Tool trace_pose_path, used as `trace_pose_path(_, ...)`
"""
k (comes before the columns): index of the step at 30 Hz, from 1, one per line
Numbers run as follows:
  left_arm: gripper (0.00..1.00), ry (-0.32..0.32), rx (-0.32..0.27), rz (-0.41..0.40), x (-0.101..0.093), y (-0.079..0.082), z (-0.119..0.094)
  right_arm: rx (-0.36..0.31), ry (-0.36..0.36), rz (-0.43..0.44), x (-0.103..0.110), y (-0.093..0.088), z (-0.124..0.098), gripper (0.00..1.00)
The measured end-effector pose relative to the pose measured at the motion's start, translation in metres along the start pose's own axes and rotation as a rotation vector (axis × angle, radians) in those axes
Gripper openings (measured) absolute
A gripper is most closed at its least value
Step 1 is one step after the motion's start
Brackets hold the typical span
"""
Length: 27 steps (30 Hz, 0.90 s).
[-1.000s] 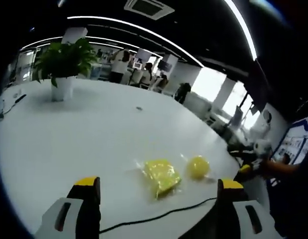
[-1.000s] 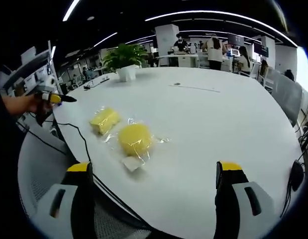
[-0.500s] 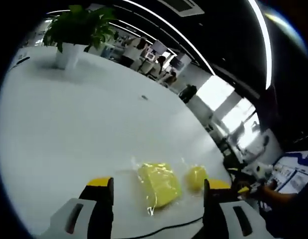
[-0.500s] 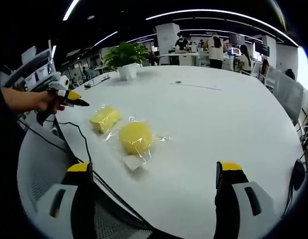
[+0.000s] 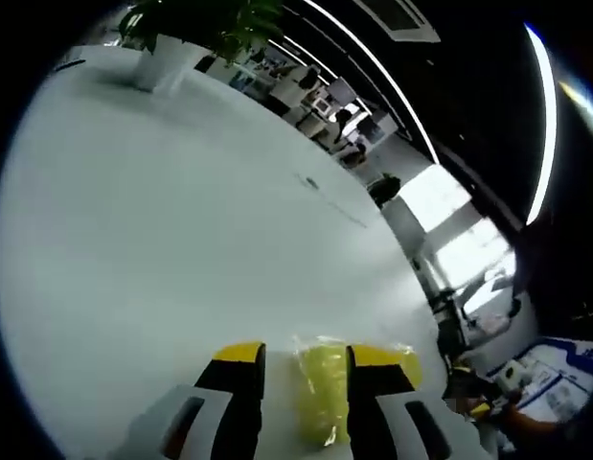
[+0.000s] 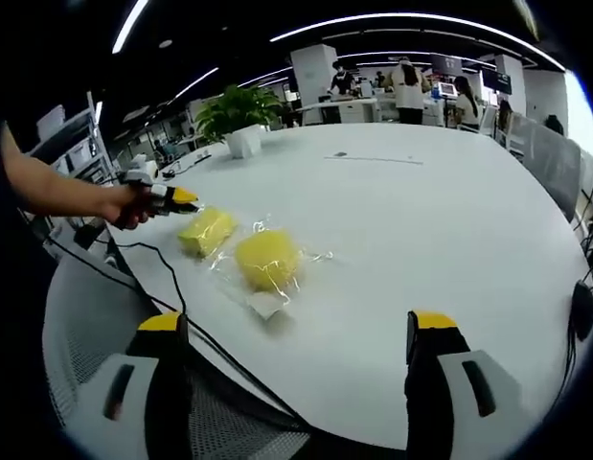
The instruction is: Compare the silicone blocks by pressing each to a similar depth, holding the contact briefly, and releasing to observe deformation and rebound differences across the visible hardness samples.
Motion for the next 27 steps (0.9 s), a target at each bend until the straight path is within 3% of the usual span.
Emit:
trace_pose_path(3, 0.32, -0.017, -0.003, -0.038, 0.001, -0.001, 0.006, 0.005, -0.008, -0.010, -0.003, -0.002, 0.001, 0.90)
trace_pose_path(7, 0.23, 0.011, 0.017, -0.071, 0.009, -0.004, 0.012, -0.013, -0.025, -0.016, -0.005, 0.005, 0.005, 0.96)
trace_pose_path(13, 0.18, -0.003, 0.030, -0.087, 0.007, -0.006, 0.020, -0.021, -0.019, -0.001, -0.004, 0.010, 0.007, 0.96)
trace_pose_path(19, 0.06, -0.025, 0.031, -0.090, 0.003, -0.006, 0.027, -0.007, -0.020, 0.010, -0.007, 0.007, 0.009, 0.94)
trace_pose_path(22, 0.03, -0.028, 0.066, -0.029, -0.001, -0.009, 0.029, 0.009, -0.020, -0.008, -0.006, 0.005, 0.011, 0.93)
trace_pose_path(27, 0.00, -0.020, 0.092, -0.006, -0.003, -0.009, 0.031, 0.010, -0.020, -0.007, -0.007, 0.005, 0.011, 0.93)
Point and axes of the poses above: the point that each gripper's makers call its tool centre point, and the gripper's own axes: z roughly forward along the fingers, x roughly to its left, y roughly out of its top, the point moved 5 cm from there along -z, roughly backward along the fingers, and after that the axes turned 13 degrees about z, right-handed, at the moved point
